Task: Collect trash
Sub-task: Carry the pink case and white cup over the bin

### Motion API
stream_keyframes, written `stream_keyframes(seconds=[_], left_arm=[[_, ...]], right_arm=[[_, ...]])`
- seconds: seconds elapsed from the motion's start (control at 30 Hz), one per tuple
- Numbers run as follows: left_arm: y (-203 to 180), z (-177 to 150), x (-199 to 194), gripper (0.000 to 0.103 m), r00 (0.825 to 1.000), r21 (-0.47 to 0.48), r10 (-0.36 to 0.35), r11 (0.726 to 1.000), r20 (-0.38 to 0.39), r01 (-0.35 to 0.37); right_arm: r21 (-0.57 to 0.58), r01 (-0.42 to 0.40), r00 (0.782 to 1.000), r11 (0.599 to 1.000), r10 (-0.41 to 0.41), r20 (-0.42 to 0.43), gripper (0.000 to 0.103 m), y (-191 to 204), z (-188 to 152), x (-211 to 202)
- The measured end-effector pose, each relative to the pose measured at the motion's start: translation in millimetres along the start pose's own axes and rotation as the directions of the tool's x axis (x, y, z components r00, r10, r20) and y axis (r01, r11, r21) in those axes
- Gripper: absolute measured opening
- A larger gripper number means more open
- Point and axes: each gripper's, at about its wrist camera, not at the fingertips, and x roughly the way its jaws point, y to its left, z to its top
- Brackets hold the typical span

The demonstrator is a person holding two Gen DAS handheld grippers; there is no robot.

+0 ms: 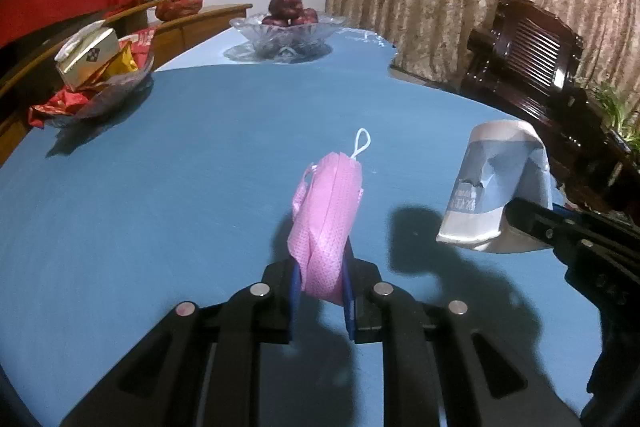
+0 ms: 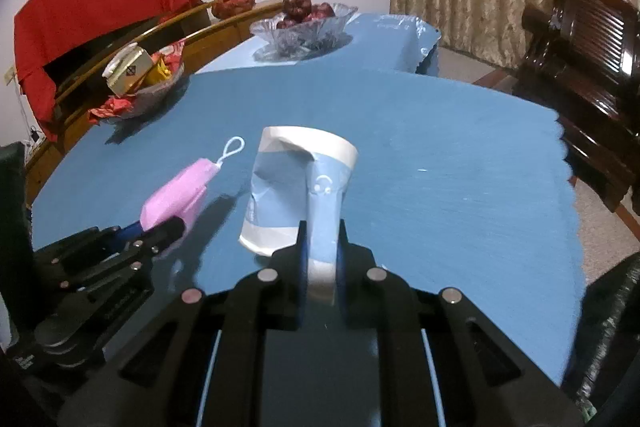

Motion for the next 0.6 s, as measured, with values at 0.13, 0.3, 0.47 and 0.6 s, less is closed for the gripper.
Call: stream_keyframes(seconds=[0.13, 0.3, 0.47, 0.6], left_arm=[[-13, -4, -18, 0.017, 1.0, -0.003, -0.021, 1.0, 0.009, 0.021], [-26, -8, -44, 0.017, 0.999, -0.004, -0.043, 0.999, 0.033, 0.043], [-46, -13, -75, 0.017, 0.996, 0.019, -0.071, 0.997, 0.058, 0.07], [-62, -16, -93, 0.017, 0.994, 0.042, -0.088, 0.995, 0.067, 0.086]], right_arm=[[0.003, 0.004, 1.0, 1.0, -0.004, 0.017, 0.011, -4, -7, -25], [0.004, 0.016, 0.999, 1.0, -0.016, 0.039, 0.011, -10, -16, -59], [0.004, 0.034, 0.997, 0.999, -0.034, 0.066, 0.011, -19, -28, -94], [0.007, 0.046, 0.995, 0.999, -0.047, 0.089, 0.011, -25, -36, -122]])
